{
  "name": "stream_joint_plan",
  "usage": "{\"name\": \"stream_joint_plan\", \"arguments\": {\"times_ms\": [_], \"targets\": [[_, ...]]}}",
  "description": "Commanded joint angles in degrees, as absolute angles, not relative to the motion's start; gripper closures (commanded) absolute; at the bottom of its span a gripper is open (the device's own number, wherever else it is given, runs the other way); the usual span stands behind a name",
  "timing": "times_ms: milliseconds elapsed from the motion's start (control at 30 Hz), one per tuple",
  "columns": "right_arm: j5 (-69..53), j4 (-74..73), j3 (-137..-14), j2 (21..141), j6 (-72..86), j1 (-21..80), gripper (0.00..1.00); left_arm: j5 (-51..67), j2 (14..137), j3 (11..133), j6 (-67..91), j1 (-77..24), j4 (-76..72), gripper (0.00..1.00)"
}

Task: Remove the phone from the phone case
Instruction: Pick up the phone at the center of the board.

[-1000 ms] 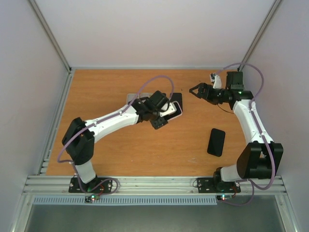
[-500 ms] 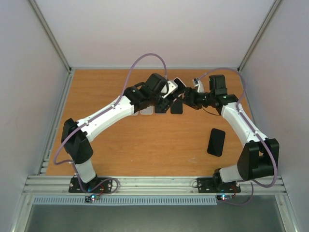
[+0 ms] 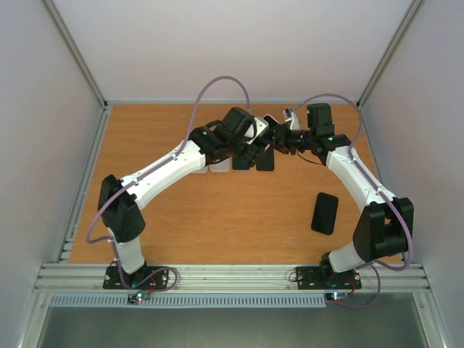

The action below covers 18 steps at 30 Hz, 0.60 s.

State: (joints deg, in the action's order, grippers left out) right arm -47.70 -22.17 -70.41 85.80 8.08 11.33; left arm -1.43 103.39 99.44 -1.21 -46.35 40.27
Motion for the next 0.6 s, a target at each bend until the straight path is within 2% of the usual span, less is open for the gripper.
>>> {"name": "stream_joint_plan", "arguments": {"times_ms": [0,167,300,500,567], "targets": [[-47.44,-21.36,-72.26,87.01,9.39,11.86,0.66,-0.51,103.63,102.04,1.48,-46.36,36.73,0.52],[-47.38,-21.84,-72.31,86.43,9.03,11.86,0.76,-0.91,103.07,101.47,1.56,-46.24,37.06,0.47],[-47.42,-23.33,-73.31,85.92,7.85,11.59,0.8,-0.47,101.75,99.54,1.84,-45.89,37.39,0.27],[-48.72,-23.21,-73.95,85.7,8.58,10.02,0.88,-0.18,98.05,95.68,0.15,-45.21,37.81,0.07],[-49.14,-22.97,-74.15,85.64,9.12,9.24,0.89,1.01,96.74,94.36,-0.88,-45.11,38.05,0.04]]}}
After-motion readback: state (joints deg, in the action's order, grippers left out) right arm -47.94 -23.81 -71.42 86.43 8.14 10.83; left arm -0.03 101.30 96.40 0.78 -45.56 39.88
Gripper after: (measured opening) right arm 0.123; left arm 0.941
